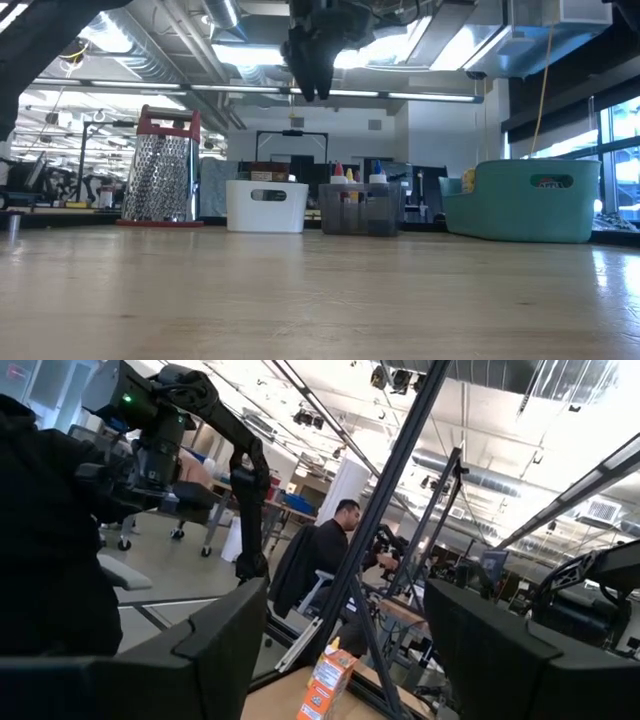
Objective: Pick & Place Kitchen Items
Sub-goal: Put the orange cereal box into the green bin
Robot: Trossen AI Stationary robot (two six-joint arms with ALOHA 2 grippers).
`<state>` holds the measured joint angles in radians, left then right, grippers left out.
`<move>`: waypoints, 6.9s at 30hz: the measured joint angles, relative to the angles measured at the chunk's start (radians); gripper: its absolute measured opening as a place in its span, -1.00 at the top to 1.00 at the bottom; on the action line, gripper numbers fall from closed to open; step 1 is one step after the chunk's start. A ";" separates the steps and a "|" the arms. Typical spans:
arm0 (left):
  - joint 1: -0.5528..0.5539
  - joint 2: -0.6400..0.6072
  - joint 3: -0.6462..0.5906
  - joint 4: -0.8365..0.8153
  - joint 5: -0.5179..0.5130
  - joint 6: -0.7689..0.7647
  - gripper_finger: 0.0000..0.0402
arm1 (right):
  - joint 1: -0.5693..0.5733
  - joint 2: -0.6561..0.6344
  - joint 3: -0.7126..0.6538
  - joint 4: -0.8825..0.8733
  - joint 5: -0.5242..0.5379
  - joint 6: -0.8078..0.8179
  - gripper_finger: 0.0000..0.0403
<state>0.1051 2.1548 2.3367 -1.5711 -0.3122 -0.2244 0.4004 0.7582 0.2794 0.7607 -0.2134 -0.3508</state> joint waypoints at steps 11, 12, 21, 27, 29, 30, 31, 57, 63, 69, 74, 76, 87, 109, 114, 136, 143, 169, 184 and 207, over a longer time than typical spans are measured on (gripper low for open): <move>-0.021 0.000 -0.011 0.000 0.051 -0.026 -0.68 | 0.000 0.000 0.000 -0.003 0.000 0.022 -0.35; -0.030 0.000 -0.011 0.000 0.077 -0.024 -0.68 | 0.000 0.000 0.000 -0.003 0.000 0.022 -0.35; -0.173 0.000 -0.011 0.000 0.213 -0.106 -0.68 | 0.000 0.000 0.000 -0.003 0.000 0.022 -0.35; -0.327 -0.001 -0.011 0.000 0.222 -0.118 -0.68 | 0.000 0.000 0.000 -0.002 0.001 0.022 -0.35; -0.386 -0.007 -0.011 0.000 0.249 -0.121 -0.68 | 0.000 0.000 0.000 -0.002 0.000 0.022 -0.35; -0.416 -0.009 -0.010 0.000 0.268 -0.121 -0.68 | 0.000 0.000 0.000 -0.002 0.001 0.022 -0.35; -0.448 -0.010 -0.010 0.000 0.287 -0.121 -0.68 | 0.000 0.000 0.000 -0.002 0.001 0.022 -0.35; -0.956 -0.018 -0.010 0.000 0.179 -0.443 -0.68 | 0.000 0.000 0.000 0.000 0.003 0.022 -0.35; -0.956 -0.024 -0.010 0.000 0.179 -0.402 -0.68 | 0.000 0.000 0.000 -0.002 0.003 0.022 -0.35; -0.948 -0.057 -0.010 0.000 0.179 -0.417 -0.68 | 0.000 0.000 0.000 -0.002 0.003 0.022 -0.35; -0.947 -0.082 -0.019 0.004 0.179 -0.417 -0.68 | 0.000 0.000 0.000 -0.003 0.003 0.022 -0.35; -0.947 -0.098 -0.044 0.000 0.181 -0.431 -0.68 | 0.000 0.000 0.000 -0.004 0.003 0.022 -0.35; -0.947 -0.239 -0.370 0.000 0.309 -0.558 -0.68 | 0.000 0.000 0.000 -0.017 0.003 0.021 -0.36; -0.956 -0.385 -0.727 0.140 0.314 -0.627 -0.68 | -0.001 0.000 0.000 -0.021 0.003 0.021 -0.36; -0.956 -0.385 -0.767 0.194 0.314 -0.582 -0.68 | -0.001 0.000 0.000 -0.021 0.003 0.021 -0.36; -0.957 -0.385 -0.942 0.327 0.334 -0.573 -0.68 | -0.001 0.000 0.000 -0.022 0.002 0.021 -0.36; -0.957 -0.385 -0.942 0.330 0.333 -0.561 -0.68 | -0.001 0.000 0.000 -0.022 0.003 0.021 -0.35; -0.957 -0.385 -0.942 0.330 0.299 -0.566 -0.33 | -0.001 0.000 0.000 -0.022 0.003 0.021 -0.35; -0.927 -0.386 -0.941 0.218 0.352 -0.569 0.09 | -0.001 0.000 0.000 -0.073 0.089 0.007 -0.35; -0.803 -0.422 -0.890 0.199 0.331 -0.468 0.25 | -0.001 0.082 0.000 -0.092 0.342 0.183 -0.65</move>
<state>-0.6976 1.7329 1.4463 -1.3719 0.0184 -0.6923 0.3992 0.8406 0.2794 0.6684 0.1291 -0.1676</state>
